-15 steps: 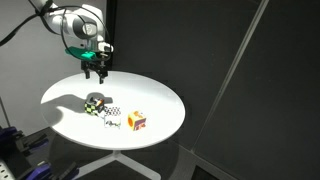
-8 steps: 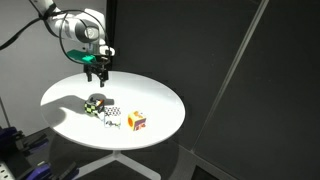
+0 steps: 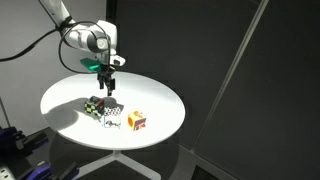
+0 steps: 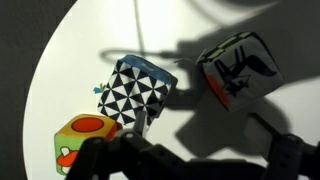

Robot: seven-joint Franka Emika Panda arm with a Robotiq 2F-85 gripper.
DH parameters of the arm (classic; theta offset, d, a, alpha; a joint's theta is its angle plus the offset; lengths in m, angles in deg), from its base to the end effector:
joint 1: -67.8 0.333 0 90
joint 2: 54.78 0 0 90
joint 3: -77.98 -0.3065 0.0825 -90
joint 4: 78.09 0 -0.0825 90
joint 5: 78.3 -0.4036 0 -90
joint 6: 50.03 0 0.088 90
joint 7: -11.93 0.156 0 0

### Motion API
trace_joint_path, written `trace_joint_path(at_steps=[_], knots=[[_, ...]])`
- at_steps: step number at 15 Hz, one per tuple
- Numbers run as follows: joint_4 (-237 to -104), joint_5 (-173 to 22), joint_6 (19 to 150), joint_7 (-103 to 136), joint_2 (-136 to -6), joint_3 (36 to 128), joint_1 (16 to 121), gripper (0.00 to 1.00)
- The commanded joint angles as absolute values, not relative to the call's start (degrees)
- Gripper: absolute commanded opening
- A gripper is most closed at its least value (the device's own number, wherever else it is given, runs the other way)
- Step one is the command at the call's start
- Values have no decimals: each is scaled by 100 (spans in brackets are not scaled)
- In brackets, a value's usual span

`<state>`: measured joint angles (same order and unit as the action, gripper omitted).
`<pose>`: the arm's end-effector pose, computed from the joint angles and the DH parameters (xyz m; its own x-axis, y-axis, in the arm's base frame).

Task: Move the middle toy foam to the left

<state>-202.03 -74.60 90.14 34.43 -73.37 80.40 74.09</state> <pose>0.5674 0.0353 0.1678 0.9627 -0.2700 -0.0191 -0.2682 -0.9612 0.0650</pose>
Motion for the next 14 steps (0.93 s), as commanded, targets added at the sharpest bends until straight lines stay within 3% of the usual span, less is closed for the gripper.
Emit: trace_joint_path(at_steps=[1, 14], knots=[[-19810, -7746, 8943, 4047, -7650, 8181, 7342, 100], [-19626, -7937, 9045, 5116, -8316, 8682, 7290, 100]])
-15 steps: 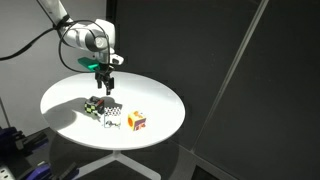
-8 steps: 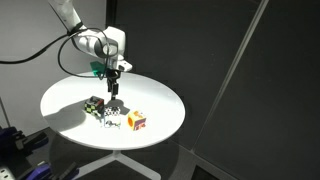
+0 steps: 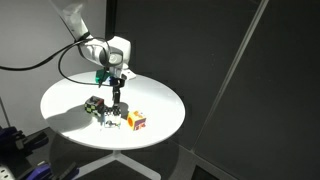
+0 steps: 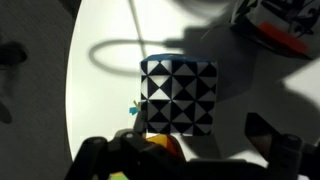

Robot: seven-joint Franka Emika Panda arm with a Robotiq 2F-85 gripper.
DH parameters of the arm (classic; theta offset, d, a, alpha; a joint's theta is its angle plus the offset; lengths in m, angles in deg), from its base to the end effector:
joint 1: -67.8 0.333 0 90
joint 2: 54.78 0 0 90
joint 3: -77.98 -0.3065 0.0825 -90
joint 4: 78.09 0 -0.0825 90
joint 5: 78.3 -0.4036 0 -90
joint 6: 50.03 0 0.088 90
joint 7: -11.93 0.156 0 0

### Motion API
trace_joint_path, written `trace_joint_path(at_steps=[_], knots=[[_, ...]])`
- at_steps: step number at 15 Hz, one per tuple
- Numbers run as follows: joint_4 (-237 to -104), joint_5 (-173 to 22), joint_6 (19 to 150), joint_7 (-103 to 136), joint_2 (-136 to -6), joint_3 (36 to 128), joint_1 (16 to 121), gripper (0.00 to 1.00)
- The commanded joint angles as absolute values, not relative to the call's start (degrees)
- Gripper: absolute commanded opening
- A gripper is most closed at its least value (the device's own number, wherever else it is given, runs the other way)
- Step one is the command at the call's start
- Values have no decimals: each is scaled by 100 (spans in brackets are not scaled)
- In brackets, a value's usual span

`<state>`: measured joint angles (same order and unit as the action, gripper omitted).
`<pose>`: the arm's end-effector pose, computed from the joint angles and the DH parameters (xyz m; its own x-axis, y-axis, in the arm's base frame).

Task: Move the middle toy foam to the left

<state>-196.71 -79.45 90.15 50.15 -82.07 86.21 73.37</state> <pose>0.5806 -0.0313 0.1184 0.7519 -0.6580 -0.0407 -0.6521 -0.7514 0.1012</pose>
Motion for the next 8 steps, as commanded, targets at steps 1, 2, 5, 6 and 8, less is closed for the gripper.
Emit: trace_joint_path(at_steps=[1, 2, 5, 6, 8], knots=[[-19645, -7931, 9083, 5078, -8353, 8698, 7279, 100], [-19657, -7927, 9105, 5060, -8386, 8714, 7277, 100], [-19724, -7928, 9378, 4995, -8482, 8715, 7286, 100], [-19711, -7944, 9445, 4981, -8522, 8705, 7293, 100], [-19699, -7963, 9606, 4970, -8579, 8701, 7311, 100]])
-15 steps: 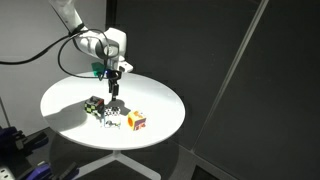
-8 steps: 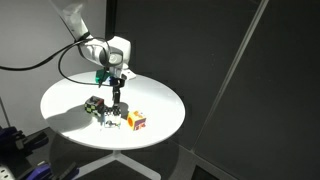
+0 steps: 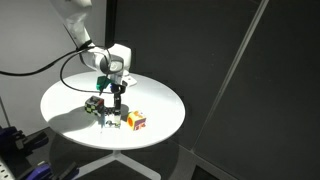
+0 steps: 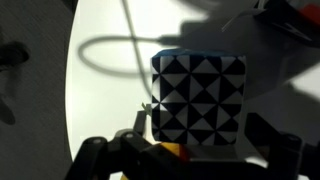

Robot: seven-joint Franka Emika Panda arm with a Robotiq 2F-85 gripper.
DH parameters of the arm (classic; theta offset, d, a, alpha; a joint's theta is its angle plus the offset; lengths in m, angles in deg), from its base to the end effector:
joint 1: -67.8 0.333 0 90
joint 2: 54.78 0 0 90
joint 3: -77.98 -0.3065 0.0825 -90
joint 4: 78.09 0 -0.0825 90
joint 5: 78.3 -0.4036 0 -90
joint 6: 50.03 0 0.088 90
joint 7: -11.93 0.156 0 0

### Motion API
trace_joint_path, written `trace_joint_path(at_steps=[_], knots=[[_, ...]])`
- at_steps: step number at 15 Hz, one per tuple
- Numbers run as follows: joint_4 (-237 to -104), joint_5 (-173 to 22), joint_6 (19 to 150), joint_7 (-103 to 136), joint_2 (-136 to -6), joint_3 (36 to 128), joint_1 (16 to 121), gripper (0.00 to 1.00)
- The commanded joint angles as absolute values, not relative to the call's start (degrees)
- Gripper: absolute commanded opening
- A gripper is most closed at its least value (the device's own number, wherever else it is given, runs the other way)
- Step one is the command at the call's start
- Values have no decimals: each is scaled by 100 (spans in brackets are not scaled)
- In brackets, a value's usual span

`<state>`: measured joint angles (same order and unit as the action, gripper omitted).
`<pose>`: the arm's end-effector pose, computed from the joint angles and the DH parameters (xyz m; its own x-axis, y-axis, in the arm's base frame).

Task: Move the middle toy foam to the left

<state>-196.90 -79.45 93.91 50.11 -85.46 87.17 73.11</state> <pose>0.5757 -0.0458 0.0889 0.7423 -0.6695 -0.0264 -0.6634 -0.7399 0.1113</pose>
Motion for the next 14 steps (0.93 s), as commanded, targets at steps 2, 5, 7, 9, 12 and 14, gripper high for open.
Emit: trace_joint_path(at_steps=[2, 5, 7, 9, 12, 14], knots=[[-19691, -7977, 9707, 4955, -8621, 8703, 7318, 100], [-19717, -7973, 9796, 4942, -8651, 8723, 7332, 100], [-19736, -7967, 9812, 4940, -8658, 8731, 7338, 100], [-19740, -7953, 9813, 4952, -8675, 8746, 7347, 100], [-19728, -7927, 9794, 4984, -8712, 8776, 7368, 100], [-19707, -7913, 9749, 4988, -8739, 8788, 7377, 100]])
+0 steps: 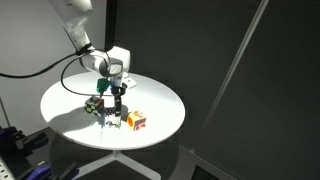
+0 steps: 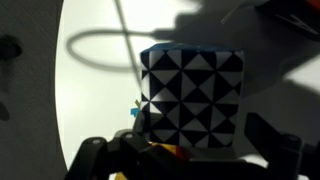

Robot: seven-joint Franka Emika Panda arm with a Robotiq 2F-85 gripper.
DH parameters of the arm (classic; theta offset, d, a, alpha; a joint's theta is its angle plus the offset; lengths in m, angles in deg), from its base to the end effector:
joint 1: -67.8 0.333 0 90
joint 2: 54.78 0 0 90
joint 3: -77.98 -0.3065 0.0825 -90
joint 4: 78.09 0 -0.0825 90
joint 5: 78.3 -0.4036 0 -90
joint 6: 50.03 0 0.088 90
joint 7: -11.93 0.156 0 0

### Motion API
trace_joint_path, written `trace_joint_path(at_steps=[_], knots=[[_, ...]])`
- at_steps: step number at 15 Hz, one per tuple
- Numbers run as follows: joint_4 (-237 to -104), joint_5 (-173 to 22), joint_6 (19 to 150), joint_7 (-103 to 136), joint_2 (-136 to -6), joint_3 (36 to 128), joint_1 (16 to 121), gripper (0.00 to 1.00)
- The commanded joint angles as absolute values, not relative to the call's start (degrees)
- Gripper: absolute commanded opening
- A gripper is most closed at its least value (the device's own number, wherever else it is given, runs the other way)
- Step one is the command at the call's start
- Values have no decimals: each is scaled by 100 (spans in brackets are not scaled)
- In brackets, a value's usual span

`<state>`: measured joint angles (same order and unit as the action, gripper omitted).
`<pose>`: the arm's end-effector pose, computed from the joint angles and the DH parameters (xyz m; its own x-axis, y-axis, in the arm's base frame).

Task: Move the middle toy foam to the left

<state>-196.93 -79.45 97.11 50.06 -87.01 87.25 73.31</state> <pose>0.5779 -0.0456 0.0776 0.7475 -0.6642 -0.0010 -0.6610 -0.7440 0.0976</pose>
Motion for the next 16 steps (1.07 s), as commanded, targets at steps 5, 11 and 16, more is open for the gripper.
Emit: trace_joint_path(at_steps=[5, 11, 16], knots=[[-19666, -7918, 9673, 4902, -8712, 8759, 7361, 50], [-19645, -7890, 9408, 4592, -8487, 8706, 7360, 10], [-19650, -7829, 9179, 4372, -8311, 8682, 7434, 2]])
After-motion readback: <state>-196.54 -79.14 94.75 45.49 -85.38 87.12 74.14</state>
